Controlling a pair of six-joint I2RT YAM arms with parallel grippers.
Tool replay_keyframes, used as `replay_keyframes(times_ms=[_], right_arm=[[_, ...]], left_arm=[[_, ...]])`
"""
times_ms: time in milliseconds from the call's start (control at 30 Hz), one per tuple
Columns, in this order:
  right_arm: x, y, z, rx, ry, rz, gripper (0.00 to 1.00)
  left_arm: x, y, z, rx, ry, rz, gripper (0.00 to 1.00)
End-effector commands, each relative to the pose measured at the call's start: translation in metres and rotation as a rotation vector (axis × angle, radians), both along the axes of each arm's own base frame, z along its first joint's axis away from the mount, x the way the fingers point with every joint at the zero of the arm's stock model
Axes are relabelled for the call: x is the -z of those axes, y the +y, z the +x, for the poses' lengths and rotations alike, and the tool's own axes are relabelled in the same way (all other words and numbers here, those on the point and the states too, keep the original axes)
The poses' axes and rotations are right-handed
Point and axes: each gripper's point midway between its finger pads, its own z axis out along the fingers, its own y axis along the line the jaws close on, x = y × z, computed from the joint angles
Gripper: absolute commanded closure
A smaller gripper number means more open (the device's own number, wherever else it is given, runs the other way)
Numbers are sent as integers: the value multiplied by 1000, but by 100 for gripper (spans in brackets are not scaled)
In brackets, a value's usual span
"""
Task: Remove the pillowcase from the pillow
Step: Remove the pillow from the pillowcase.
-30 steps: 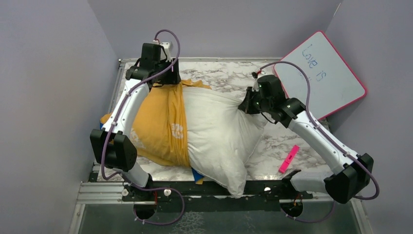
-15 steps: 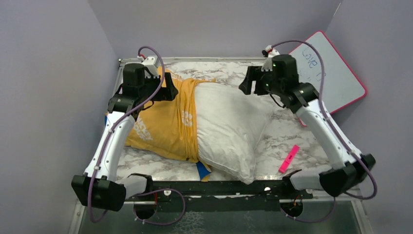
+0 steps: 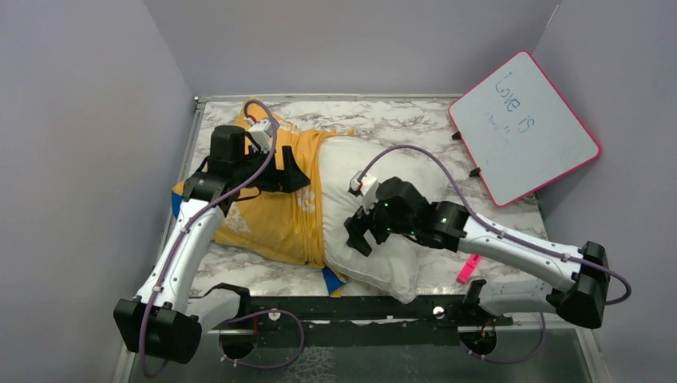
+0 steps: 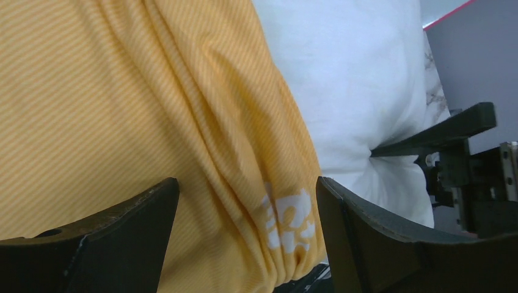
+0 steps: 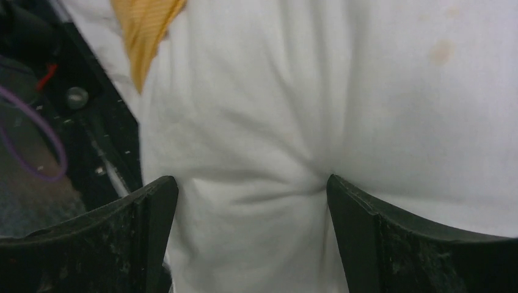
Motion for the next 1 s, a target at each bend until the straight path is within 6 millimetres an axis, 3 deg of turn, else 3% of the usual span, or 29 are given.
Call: replay_keyframes(times_ms=[0, 33, 100, 167, 233, 367, 467, 567, 633, 800, 967], right_arm=[[43, -41, 45, 337, -121, -320, 7], [49, -47, 51, 404, -111, -373, 11], [57, -48, 59, 471, -105, -432, 42], [60, -36, 62, 493, -73, -395, 63], [53, -15, 62, 475, -38, -299, 96], [34, 13, 60, 488, 31, -127, 99], [14, 26, 62, 493, 51, -16, 100], [-11, 29, 68, 504, 66, 93, 99], [-23, 23, 76, 525, 61, 130, 99], [-35, -11, 104, 610, 18, 107, 99], [-42, -53, 129, 699, -7, 80, 99]], left_arm=[[9, -12, -14, 38, 31, 43, 15], [12, -13, -16, 39, 34, 70, 15], [21, -20, -23, 40, 55, 122, 16], [32, -28, -31, 31, 83, 171, 16], [42, -31, -40, 5, 102, 220, 18], [47, -14, -47, -129, 103, 257, 23], [55, -13, -52, -169, 126, 238, 28], [75, -6, -47, -213, 149, 303, 41], [82, 1, -40, -254, 150, 342, 57], [70, 24, -20, -363, 47, 426, 99], [61, 72, 0, -466, 6, 535, 100]])
